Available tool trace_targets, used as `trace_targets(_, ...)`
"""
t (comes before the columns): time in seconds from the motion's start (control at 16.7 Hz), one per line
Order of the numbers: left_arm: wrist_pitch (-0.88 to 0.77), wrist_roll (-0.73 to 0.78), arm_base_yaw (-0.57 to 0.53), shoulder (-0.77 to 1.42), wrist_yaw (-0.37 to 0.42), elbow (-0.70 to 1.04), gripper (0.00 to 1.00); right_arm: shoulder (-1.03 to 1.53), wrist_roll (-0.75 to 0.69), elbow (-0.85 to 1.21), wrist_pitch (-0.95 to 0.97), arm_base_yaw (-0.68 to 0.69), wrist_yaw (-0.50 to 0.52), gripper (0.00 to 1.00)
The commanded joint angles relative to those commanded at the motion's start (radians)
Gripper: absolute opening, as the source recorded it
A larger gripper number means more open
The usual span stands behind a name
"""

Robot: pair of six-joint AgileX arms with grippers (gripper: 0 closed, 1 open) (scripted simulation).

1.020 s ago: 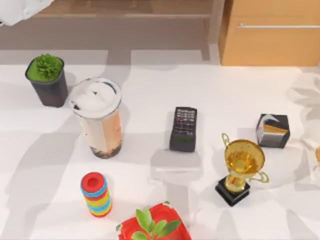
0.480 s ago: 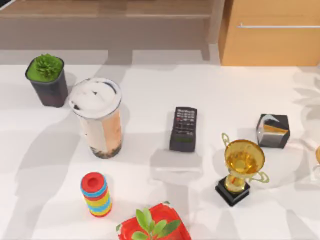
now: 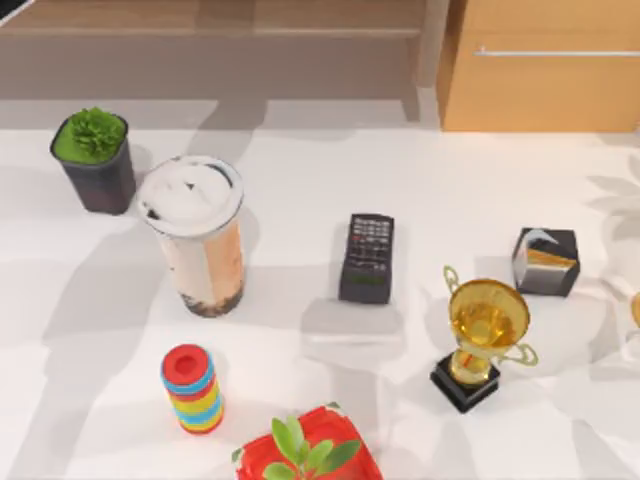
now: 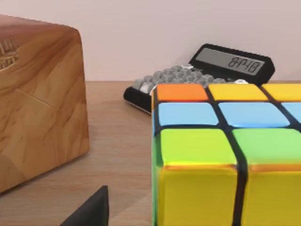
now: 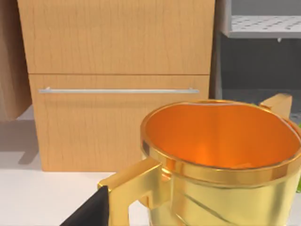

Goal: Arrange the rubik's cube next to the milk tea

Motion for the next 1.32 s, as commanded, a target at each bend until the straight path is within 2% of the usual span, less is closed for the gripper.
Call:
trace_targets(0.06, 0.0, 0.0, 0.0, 0.0, 0.0, 0.0, 1.0, 0.0, 0.0, 0.0, 0.0, 0.0, 0.0, 1.0)
trace_targets(0.84, 0.0, 0.0, 0.0, 0.0, 0.0, 0.0, 0.02, 0.0, 0.0, 0.0, 0.0, 0.0, 0.0, 1.0)
trace_targets(1.32, 0.0, 0.0, 0.0, 0.0, 0.0, 0.0, 0.0, 0.0, 0.0, 0.0, 0.0, 0.0, 0.0, 1.0)
